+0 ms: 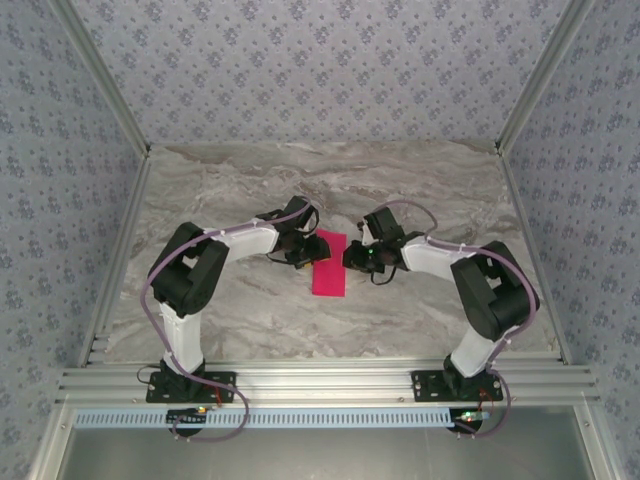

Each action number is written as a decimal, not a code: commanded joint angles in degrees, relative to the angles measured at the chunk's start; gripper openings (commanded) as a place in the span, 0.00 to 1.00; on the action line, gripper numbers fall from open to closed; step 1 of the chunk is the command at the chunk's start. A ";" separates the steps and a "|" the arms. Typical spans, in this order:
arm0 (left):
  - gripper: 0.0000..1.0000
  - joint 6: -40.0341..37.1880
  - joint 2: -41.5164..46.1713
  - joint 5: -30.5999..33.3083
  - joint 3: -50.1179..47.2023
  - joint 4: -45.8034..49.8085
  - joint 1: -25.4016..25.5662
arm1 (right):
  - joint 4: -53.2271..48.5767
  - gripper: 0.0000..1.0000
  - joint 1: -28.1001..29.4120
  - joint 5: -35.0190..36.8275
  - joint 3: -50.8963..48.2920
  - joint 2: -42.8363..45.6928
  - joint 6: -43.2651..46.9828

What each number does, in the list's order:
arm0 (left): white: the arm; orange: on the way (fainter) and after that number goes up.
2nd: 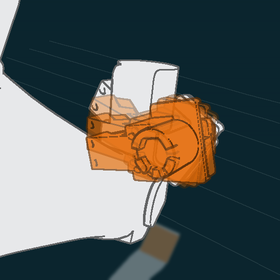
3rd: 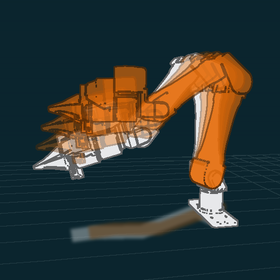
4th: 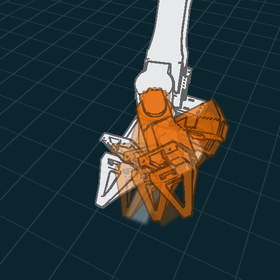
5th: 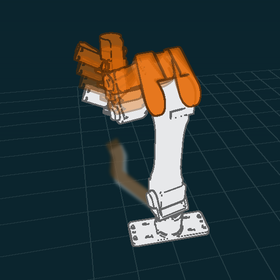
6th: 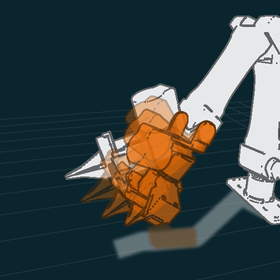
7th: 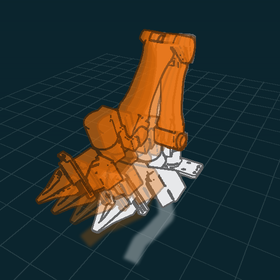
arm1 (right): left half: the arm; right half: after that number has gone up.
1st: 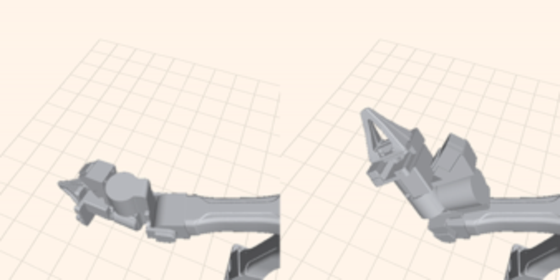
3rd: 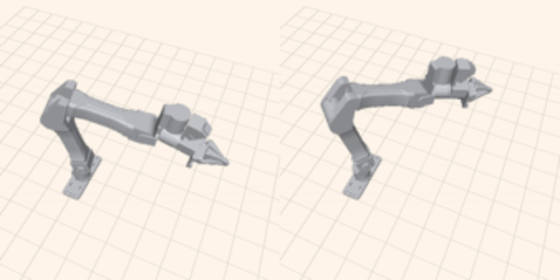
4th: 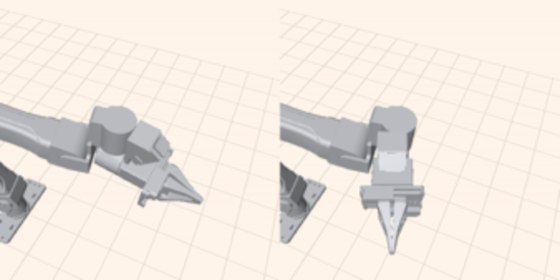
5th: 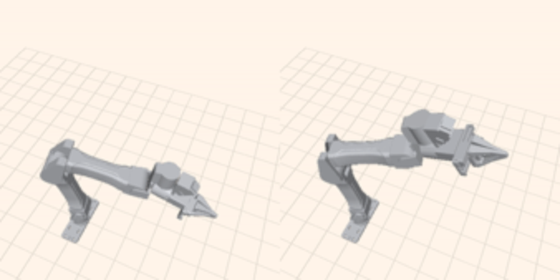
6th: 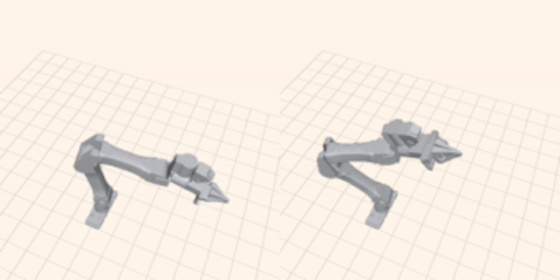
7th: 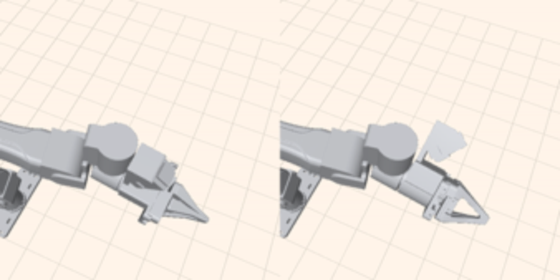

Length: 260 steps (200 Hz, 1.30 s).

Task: Fold a paper plane with a square sheet of paper (fold left side to right side)
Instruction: Hold the square sheet of paper at the center of the table, then first fold the square sheet of paper in half at the center of the table.

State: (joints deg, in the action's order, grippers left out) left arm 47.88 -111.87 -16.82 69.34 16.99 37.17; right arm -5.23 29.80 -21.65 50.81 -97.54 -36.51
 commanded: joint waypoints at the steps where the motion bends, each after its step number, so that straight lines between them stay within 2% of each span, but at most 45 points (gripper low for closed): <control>1: 0.45 -0.38 -5.89 4.44 -2.59 2.01 1.24 | 0.51 0.17 0.89 -1.14 2.78 -2.38 -0.87; 98: 0.46 -1.10 -3.35 4.87 -2.13 2.81 1.20 | -9.29 0.16 1.45 3.51 5.44 -7.38 2.12; 143: 0.49 -3.24 2.93 6.73 -1.49 5.92 0.39 | -11.99 0.16 1.40 5.12 6.06 -8.19 3.38; 180: 0.48 -5.44 9.62 6.48 -2.52 5.70 -0.13 | -12.35 0.16 1.41 5.43 6.23 -8.75 3.73; 205: 0.45 -5.44 11.83 2.52 -4.47 1.96 -0.13 | -12.25 0.15 1.64 5.47 6.33 -9.05 3.65; 236: 0.32 -3.49 9.95 -7.08 -6.23 -7.01 0.09 | -12.28 0.15 1.81 5.43 6.67 -9.50 3.57; 260: 0.24 -2.95 7.06 -10.99 -5.73 -9.68 0.40 | -12.45 0.15 1.93 5.51 6.94 -9.69 3.62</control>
State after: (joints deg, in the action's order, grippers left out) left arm 44.42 -102.08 -20.97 63.29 12.38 37.15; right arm -13.39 31.27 -19.05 57.65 -104.40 -33.74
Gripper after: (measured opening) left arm 0.269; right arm 0.154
